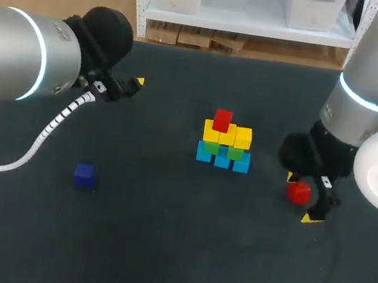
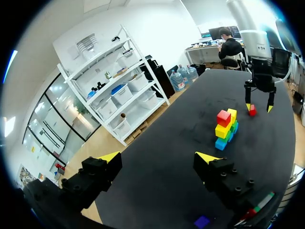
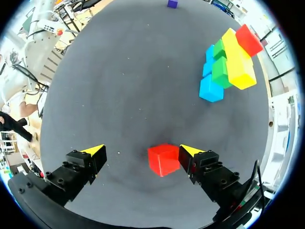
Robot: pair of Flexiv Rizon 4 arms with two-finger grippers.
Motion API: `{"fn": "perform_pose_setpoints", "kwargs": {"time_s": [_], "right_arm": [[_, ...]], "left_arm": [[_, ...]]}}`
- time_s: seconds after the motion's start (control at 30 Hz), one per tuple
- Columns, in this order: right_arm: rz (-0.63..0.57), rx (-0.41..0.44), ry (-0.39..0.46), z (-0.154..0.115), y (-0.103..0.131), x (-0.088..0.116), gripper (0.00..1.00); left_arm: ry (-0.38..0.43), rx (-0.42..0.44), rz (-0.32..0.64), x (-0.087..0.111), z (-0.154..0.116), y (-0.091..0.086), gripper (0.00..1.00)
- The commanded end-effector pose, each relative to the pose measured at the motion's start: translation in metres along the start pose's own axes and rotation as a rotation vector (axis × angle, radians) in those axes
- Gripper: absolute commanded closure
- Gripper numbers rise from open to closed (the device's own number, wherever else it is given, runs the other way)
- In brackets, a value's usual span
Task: Place the blue cubes, place green cubes on the blue cubes, place the yellow cubes on the green cubes, then place the red cubes on the yellow cubes, and place purple cube on the red cubes.
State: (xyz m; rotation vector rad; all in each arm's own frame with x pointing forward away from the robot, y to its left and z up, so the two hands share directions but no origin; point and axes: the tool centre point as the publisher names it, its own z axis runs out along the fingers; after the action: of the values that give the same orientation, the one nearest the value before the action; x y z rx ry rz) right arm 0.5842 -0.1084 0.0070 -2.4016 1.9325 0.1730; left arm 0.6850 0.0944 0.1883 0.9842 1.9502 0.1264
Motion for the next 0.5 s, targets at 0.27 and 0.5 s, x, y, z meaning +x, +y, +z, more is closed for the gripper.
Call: {"fn": "perform_pose_setpoints", "kwargs": {"time_s": [0.27,0.5], "right_arm": [[0.003,0.048,0.024,0.0126,-0.0017,0.0006,0.54],[0.007,0.082,0.050,0.0114,-0.0059,0.0045,0.78]], "left_arm": [[-0.001,0.004,0.001,-0.0001,0.0007,0.0011,0.00],[-0.001,0.004,0.001,-0.0001,0.0007,0.0011,0.00]]}}
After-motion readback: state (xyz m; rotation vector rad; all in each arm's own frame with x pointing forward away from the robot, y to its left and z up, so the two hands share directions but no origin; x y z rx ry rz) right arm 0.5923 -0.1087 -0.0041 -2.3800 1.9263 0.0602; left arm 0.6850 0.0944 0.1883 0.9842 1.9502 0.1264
